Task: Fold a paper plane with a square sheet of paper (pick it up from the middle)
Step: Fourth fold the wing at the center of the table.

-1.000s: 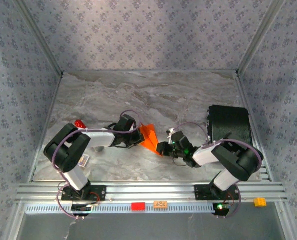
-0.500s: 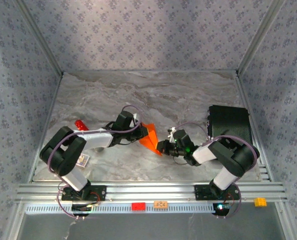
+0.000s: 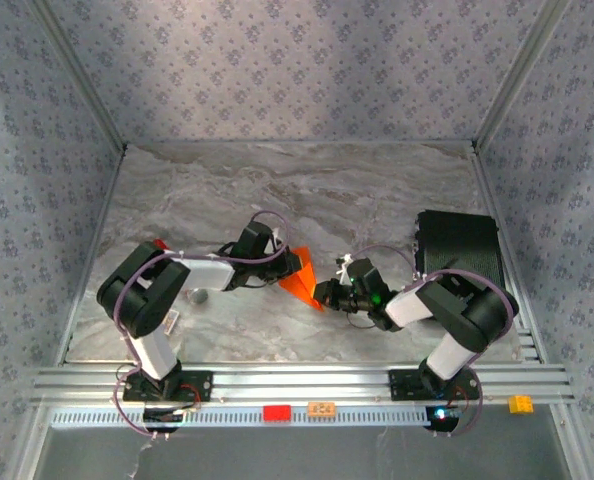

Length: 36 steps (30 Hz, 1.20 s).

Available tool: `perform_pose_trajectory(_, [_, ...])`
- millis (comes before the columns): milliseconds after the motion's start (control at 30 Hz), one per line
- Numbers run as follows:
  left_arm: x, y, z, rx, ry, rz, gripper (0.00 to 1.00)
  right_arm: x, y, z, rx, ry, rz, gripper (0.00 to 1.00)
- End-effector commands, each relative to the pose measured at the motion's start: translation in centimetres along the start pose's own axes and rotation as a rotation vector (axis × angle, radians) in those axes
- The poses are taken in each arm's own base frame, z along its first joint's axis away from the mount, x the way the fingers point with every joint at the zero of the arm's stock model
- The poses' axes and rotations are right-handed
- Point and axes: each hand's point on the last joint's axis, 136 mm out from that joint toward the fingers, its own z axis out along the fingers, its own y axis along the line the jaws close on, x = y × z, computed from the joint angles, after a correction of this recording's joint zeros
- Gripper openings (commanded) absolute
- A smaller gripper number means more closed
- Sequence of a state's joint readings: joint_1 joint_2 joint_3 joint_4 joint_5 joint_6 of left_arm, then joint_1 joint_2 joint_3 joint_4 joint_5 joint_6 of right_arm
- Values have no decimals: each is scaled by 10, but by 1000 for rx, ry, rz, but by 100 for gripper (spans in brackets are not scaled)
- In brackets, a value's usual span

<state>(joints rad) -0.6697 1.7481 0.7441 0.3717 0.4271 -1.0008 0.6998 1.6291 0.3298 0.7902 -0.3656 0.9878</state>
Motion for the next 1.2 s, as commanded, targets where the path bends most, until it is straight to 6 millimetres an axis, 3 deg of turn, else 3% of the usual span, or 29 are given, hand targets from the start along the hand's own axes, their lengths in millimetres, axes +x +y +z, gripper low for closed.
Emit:
perform_pose_trajectory(0, [-10,-7,6,14,-26,1,7,13,-25,2,87,48,50,3])
perform_pose_trajectory(1167, [-9,12,20,-58,-1,-7,6,15,-35,1,132,82,108,2])
